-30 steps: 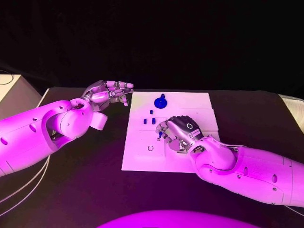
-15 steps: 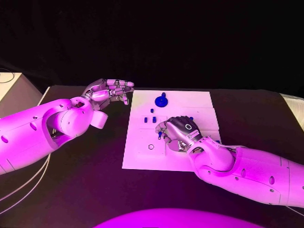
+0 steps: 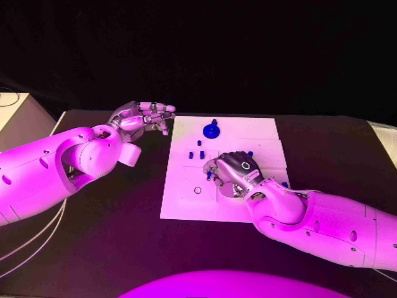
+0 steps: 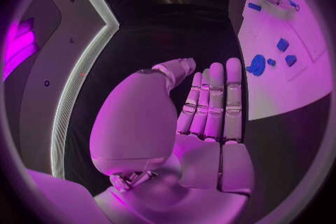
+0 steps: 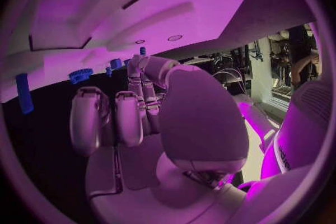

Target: Assemble the parts on the task board

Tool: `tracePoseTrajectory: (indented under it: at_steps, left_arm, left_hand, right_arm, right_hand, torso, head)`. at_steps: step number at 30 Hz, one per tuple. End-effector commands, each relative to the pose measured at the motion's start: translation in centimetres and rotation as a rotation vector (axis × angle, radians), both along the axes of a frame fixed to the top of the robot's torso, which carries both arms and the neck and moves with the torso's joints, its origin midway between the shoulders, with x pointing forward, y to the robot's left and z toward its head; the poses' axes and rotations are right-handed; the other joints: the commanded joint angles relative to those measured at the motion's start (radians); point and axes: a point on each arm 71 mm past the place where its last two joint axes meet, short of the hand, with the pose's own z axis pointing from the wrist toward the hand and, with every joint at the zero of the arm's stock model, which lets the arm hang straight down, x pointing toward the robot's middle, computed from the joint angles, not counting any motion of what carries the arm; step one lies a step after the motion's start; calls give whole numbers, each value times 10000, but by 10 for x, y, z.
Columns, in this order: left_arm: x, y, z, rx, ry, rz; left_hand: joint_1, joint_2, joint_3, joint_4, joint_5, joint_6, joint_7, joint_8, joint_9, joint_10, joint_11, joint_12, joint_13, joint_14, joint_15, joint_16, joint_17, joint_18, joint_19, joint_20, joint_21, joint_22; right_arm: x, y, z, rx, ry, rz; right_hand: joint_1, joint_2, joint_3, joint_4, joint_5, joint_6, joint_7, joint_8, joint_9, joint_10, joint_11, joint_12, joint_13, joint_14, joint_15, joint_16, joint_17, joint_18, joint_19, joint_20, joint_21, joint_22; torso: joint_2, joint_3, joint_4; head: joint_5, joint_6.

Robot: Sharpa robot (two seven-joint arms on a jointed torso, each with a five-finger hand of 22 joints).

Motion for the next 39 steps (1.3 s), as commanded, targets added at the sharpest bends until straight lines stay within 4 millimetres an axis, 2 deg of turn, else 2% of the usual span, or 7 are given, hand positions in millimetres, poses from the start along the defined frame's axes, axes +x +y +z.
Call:
tracePoseTrajectory:
  at_steps: [1,14,39]
  left_arm:
    - [-1,-2,1,-113,-7,-140]
    - [-1,-1,1,-100,25,-173]
    - [-2,0,1,-71,58,-187]
  left_hand:
    - [106,22,-34,-22,58,-55,19,-62,-17,-55,12,-39,-9,56,37,-62,-10,151,78,2,-46,-10]
    - [100,24,-49,-14,57,-55,23,-63,-20,-61,16,-35,-15,56,42,-73,-11,151,78,9,-58,-19]
    - [102,26,-59,-12,58,-62,26,-66,-25,-73,20,-34,-22,53,46,-84,-13,152,77,13,-70,-28]
  right_arm:
    - [-1,1,0,-103,-174,89]
    - [2,1,-3,-257,-231,30]
    - [2,3,-6,-391,-214,82]
  right_hand:
    - [-53,21,19,-57,65,73,-6,35,6,175,-93,16,16,475,-91,37,9,-33,529,-74,34,1034]
    - [-75,13,34,-74,85,80,-4,28,7,187,-91,1,14,473,-91,31,-7,-30,527,-76,20,1025]
    - [-75,13,34,-74,85,80,-4,28,7,187,-91,1,14,473,-91,31,-7,-30,527,-76,20,1025]
  torso:
    - [-2,-1,-2]
    - [-3,-7,0]
    - [-9,-5,0]
  head:
    - [3,-20]
    - [9,-34]
    - [50,-144]
